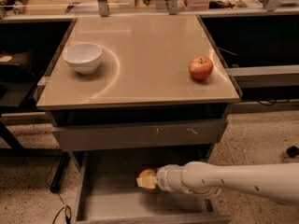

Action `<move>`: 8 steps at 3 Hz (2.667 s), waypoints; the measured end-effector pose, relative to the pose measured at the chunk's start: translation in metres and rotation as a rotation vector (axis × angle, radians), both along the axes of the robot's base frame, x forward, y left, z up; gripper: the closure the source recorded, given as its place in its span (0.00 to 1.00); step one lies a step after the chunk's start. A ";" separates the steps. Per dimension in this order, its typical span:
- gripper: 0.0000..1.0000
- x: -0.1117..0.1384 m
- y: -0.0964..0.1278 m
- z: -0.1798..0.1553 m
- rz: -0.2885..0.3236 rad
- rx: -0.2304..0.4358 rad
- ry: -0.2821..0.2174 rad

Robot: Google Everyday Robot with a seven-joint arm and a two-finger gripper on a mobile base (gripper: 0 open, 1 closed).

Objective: Place orange into middle drawer

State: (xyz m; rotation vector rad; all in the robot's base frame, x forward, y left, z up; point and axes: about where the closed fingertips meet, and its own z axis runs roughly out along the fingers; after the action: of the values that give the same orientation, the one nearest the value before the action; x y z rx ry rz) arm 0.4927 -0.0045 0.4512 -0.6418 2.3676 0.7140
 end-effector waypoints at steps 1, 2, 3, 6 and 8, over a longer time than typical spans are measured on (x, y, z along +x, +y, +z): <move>1.00 -0.001 0.017 -0.024 -0.025 0.024 0.023; 1.00 0.000 0.033 -0.059 -0.073 0.036 0.038; 1.00 0.000 0.033 -0.060 -0.075 0.036 0.038; 0.35 0.000 0.033 -0.060 -0.075 0.036 0.038; 0.00 0.000 0.034 -0.060 -0.075 0.036 0.038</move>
Offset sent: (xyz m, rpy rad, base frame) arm 0.0024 0.0398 -0.0708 0.0432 0.0444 -0.0907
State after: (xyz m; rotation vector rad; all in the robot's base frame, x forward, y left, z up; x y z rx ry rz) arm 0.4930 0.0292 0.3914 -0.5261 2.3943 0.7401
